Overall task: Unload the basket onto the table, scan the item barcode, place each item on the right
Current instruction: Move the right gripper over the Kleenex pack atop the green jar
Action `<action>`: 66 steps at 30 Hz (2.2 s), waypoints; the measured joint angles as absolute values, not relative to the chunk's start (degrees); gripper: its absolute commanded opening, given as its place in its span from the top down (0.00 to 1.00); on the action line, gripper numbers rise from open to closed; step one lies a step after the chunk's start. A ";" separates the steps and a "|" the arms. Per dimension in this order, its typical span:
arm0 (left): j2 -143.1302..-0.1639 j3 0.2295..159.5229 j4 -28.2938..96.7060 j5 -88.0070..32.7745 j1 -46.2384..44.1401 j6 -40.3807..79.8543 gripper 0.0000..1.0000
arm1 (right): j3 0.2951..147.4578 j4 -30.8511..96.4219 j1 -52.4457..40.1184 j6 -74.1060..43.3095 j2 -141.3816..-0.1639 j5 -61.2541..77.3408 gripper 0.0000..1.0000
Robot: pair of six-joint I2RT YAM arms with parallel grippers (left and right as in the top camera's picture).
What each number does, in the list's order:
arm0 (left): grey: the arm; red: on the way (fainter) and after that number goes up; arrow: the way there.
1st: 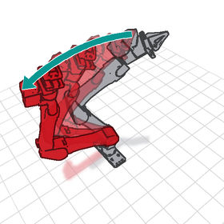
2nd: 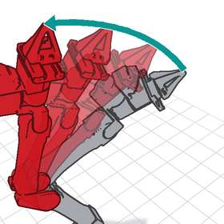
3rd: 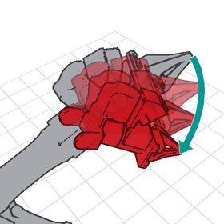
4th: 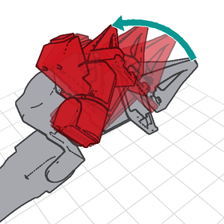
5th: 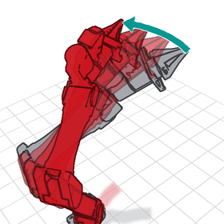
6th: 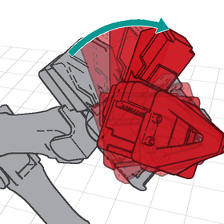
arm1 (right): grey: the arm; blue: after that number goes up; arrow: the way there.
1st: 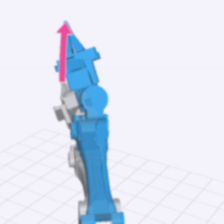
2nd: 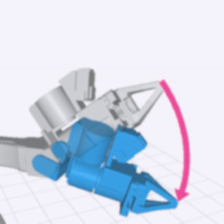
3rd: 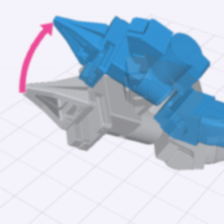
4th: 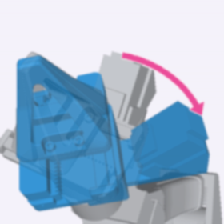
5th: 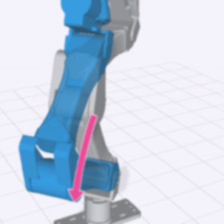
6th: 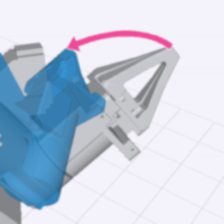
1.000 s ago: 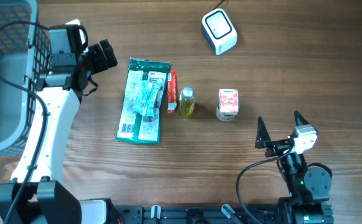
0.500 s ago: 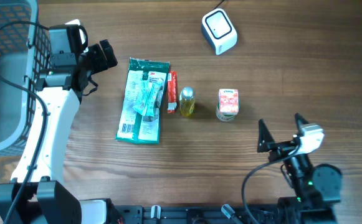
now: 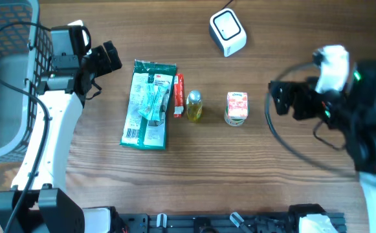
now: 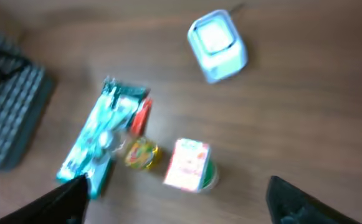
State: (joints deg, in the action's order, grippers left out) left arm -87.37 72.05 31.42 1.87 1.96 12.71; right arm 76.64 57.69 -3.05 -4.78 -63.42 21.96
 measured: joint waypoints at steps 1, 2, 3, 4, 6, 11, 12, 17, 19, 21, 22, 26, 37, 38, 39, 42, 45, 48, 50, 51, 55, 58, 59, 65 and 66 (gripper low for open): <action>-87.37 72.05 31.44 1.87 1.96 12.71 0.00 | 76.64 59.24 -3.05 -4.91 -65.41 23.38 0.46; -87.37 72.05 31.46 1.87 1.96 12.71 0.00 | 76.64 60.77 -3.05 -4.75 -67.46 24.49 0.46; -87.37 72.05 31.44 1.87 1.96 12.71 0.00 | 76.64 62.24 -3.05 -4.84 -70.15 25.50 0.43; -87.37 72.05 31.48 1.85 1.96 12.71 0.00 | 76.62 63.16 -3.05 -4.86 -71.94 25.96 0.42; -87.37 72.05 31.44 1.87 1.96 12.71 0.00 | 76.64 64.90 -3.05 -4.84 -76.14 26.89 0.40; -87.37 72.05 31.46 1.87 1.96 12.73 0.00 | 76.64 66.50 -3.05 -4.84 -85.80 27.59 0.00; -87.37 72.05 31.46 1.87 1.96 12.71 0.00 | 76.64 66.43 -3.05 -4.84 -87.26 27.66 0.00; -87.37 72.05 31.46 1.87 1.96 12.71 0.00 | 76.64 65.23 -3.05 -4.86 -94.00 29.21 0.00; -87.37 72.05 31.46 1.87 1.96 12.71 0.00 | 76.64 64.64 -3.05 -4.86 -95.53 30.55 0.00; -87.37 72.05 31.46 1.87 1.96 12.71 0.00 | 76.64 63.79 -3.05 -4.86 -96.88 31.62 0.00; -87.37 72.05 31.46 1.87 1.96 12.71 0.00 | 76.64 63.31 -3.05 -4.86 -97.10 31.97 0.00; -87.37 72.05 31.46 1.87 1.96 12.71 0.00 | 76.64 60.58 -3.05 -4.89 -97.14 32.62 0.01; -87.37 72.05 31.46 1.87 1.96 12.71 0.00 | 76.66 58.17 -2.90 -12.14 -90.35 27.99 0.00; -87.37 72.05 31.48 1.87 1.96 12.73 0.00 | 76.66 57.69 -2.90 -11.68 -89.78 27.90 0.00; -87.37 72.05 31.46 1.87 1.96 12.71 0.00 | 76.66 57.76 -2.90 -11.38 -89.78 27.79 0.01; -87.37 72.05 31.46 1.87 1.96 12.71 0.00 | 76.66 58.22 -2.90 -11.44 -89.78 27.38 0.20; -87.37 72.05 31.46 1.87 1.96 12.73 0.00 | 76.66 58.41 -2.94 -12.29 -89.78 27.09 0.27; -87.37 72.05 31.46 1.87 1.96 12.71 0.00 | 76.66 59.55 -3.36 -12.38 -89.78 26.94 0.32; -87.37 72.05 31.46 1.87 1.96 12.73 0.00 | 76.66 60.01 -3.62 -12.32 -89.78 26.94 0.33; -87.37 72.05 31.46 1.87 1.96 12.71 0.00 | 76.66 60.01 -3.68 -12.32 -89.78 26.92 0.33; -87.37 72.05 31.46 1.87 1.96 12.71 0.00 | 76.66 59.86 -3.70 -12.14 -89.78 26.89 0.00; -87.37 72.05 31.46 1.87 1.96 12.71 0.00 | 76.66 58.19 -3.70 -12.16 -89.78 26.92 0.00; -87.37 72.05 31.46 1.87 1.96 12.71 0.00 | 76.66 57.76 -3.70 -12.14 -89.78 26.92 0.00; -87.37 72.05 31.46 1.87 1.96 12.71 0.00 | 76.66 56.93 -3.70 -12.23 -89.78 24.95 0.28; -87.37 72.05 31.46 1.87 1.96 12.71 0.00 | 76.66 56.97 -3.70 -12.38 -89.78 24.36 0.35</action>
